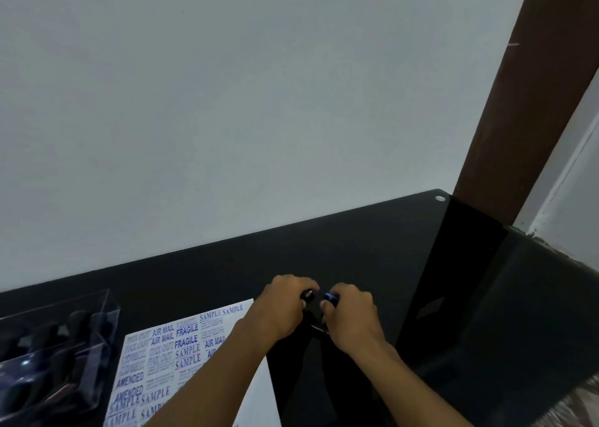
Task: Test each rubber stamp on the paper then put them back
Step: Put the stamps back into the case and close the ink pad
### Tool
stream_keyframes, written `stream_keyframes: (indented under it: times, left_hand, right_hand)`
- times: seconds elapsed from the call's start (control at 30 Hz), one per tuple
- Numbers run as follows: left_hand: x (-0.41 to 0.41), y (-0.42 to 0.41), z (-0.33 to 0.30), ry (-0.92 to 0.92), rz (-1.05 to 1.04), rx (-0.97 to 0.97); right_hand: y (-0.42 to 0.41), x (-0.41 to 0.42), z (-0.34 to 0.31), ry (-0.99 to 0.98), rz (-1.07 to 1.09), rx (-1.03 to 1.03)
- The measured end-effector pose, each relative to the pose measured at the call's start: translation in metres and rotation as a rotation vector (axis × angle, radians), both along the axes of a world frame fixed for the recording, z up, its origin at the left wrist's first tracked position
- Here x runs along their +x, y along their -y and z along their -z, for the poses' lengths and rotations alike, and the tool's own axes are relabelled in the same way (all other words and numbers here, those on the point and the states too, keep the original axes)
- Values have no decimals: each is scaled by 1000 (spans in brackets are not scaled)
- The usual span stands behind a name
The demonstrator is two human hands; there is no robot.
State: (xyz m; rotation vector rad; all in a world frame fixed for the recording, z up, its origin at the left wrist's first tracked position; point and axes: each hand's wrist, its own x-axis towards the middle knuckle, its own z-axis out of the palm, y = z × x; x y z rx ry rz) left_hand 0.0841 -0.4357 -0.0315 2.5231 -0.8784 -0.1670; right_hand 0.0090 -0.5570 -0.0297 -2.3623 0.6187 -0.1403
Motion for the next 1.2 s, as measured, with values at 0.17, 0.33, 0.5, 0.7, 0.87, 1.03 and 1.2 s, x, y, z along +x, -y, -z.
stream_keyframes:
  times: [0.17, 0.33, 0.5, 0.7, 0.87, 1.03, 1.2]
  left_hand:
    - [3, -58, -27, 75, -124, -123]
    - [6, -149, -54, 136, -300, -125]
    - [-12, -261, -77, 281, -455, -224]
    - [-17, -387, -86, 437, -763, -109]
    - [-3, -435, -67, 463, -863, 75]
    - [16, -452, -40, 334, -863, 233]
    - [37, -461, -22, 182, -793, 369]
  right_hand:
    - [-57, 11, -36, 165, -131, -7]
    - [-146, 25, -66, 254, -281, 1]
    - [-241, 35, -81, 369, -461, 4]
    - [-348, 57, -83, 508, -688, -20]
    - [-403, 79, -67, 489, -762, 51]
    - [-435, 101, -37, 394, -766, 32]
    - [-451, 114, -13, 293, -770, -25]
